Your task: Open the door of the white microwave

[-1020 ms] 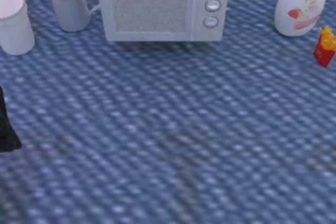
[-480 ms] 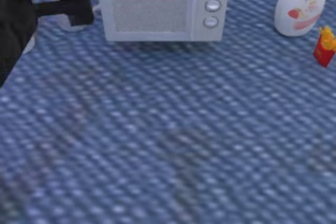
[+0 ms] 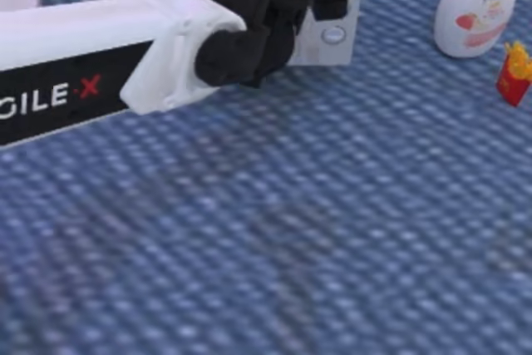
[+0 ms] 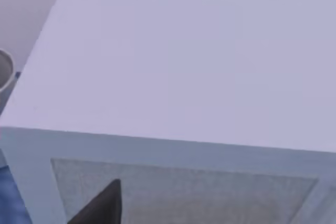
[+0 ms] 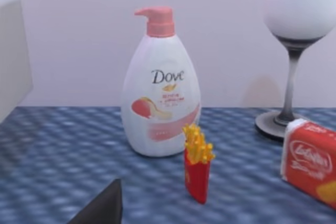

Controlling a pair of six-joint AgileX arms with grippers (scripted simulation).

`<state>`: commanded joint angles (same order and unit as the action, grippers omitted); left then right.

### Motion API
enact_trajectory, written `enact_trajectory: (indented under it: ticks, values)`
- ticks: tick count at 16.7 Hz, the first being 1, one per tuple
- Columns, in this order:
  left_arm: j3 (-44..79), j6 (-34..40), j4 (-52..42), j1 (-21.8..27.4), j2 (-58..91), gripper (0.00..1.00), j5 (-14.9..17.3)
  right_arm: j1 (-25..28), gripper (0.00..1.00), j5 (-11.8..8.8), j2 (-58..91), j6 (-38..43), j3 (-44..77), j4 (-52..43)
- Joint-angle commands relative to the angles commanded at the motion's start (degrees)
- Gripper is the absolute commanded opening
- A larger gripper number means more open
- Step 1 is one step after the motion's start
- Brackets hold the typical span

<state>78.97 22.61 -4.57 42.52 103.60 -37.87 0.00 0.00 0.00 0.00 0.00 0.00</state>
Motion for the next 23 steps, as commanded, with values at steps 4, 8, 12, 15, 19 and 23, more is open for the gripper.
enact_trajectory:
  ticks: [4,8,12,15,19,23]
  values:
    - [6.56,1.62,-1.44,4.02,9.66,1.00,-3.51,0.00,1.00,0.00,0.00,0.00,0.00,0.00]
    - [7.34,1.82,-1.70,4.56,10.96,1.00,-4.00,0.00,1.00,0.00,0.00,0.00,0.00,0.00]
    - [8.08,1.36,-1.28,3.91,11.83,1.00,-3.47,0.00,1.00,0.00,0.00,0.00,0.00,0.00]
    - [12.81,-0.27,0.28,1.76,17.04,1.00,-1.58,0.00,1.00,0.00,0.00,0.00,0.00,0.00]
    - [18.61,-2.50,2.34,-1.47,23.61,1.00,1.25,0.00,1.00,0.00,0.00,0.00,0.00,0.00]
    - [18.99,-2.65,2.48,-1.70,23.99,1.00,1.45,0.00,1.00,0.00,0.00,0.00,0.00,0.00]
